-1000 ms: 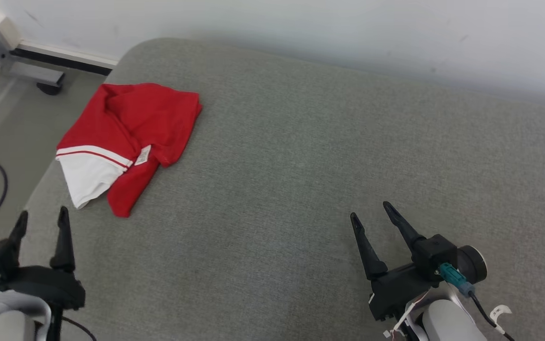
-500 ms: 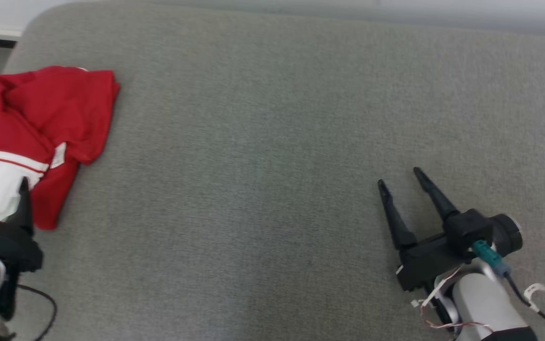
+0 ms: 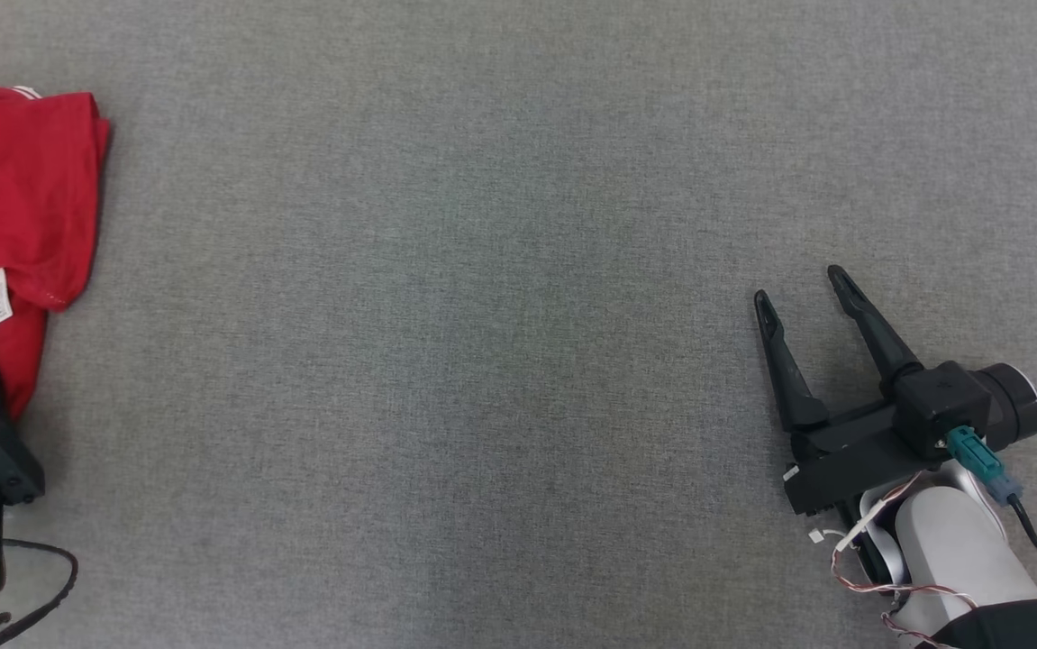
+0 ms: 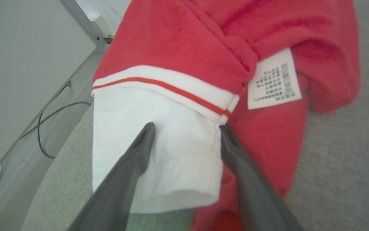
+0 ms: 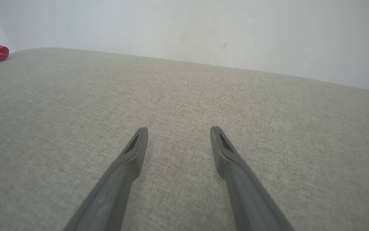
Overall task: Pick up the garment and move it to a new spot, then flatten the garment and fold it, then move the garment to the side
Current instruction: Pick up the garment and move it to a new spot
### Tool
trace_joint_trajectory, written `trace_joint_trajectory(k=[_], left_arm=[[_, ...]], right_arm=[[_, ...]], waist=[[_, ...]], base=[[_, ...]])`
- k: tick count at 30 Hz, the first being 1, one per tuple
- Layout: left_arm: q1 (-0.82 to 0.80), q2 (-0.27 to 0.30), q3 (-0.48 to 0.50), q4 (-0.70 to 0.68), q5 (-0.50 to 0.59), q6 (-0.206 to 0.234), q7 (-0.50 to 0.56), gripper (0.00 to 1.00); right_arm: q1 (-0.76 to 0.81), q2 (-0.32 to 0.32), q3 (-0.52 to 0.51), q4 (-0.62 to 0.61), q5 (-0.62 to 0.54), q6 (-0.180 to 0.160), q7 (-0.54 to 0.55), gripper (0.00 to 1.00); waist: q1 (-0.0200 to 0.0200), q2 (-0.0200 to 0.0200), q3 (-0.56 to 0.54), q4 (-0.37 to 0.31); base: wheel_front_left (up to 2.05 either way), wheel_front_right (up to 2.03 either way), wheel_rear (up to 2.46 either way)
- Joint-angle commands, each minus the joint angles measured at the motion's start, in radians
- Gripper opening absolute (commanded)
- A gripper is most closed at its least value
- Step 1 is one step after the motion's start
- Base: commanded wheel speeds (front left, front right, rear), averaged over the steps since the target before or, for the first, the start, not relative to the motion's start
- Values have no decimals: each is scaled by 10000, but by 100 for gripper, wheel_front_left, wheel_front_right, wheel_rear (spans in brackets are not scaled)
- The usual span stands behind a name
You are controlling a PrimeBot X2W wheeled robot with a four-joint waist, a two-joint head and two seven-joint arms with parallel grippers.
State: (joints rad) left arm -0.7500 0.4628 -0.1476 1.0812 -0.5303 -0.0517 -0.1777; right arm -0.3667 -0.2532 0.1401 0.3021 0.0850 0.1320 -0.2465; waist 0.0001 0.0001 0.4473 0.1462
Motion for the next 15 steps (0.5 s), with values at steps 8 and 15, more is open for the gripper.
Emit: trace_joint_trajectory(k=[8,15], left_arm=[[-260,-35,-73,872,-56,-294,-319,0],[-688,215,-452,888,11,-720,-633,0]], right_arm=[[98,228,33,403,47,-27,43,100],[207,665,-133,748,134,-27,-110,100]], waist=[[-1,-1,-276,-192],[-1,-1,-932,-427]], base=[[0,0,0],[0,0,0]])
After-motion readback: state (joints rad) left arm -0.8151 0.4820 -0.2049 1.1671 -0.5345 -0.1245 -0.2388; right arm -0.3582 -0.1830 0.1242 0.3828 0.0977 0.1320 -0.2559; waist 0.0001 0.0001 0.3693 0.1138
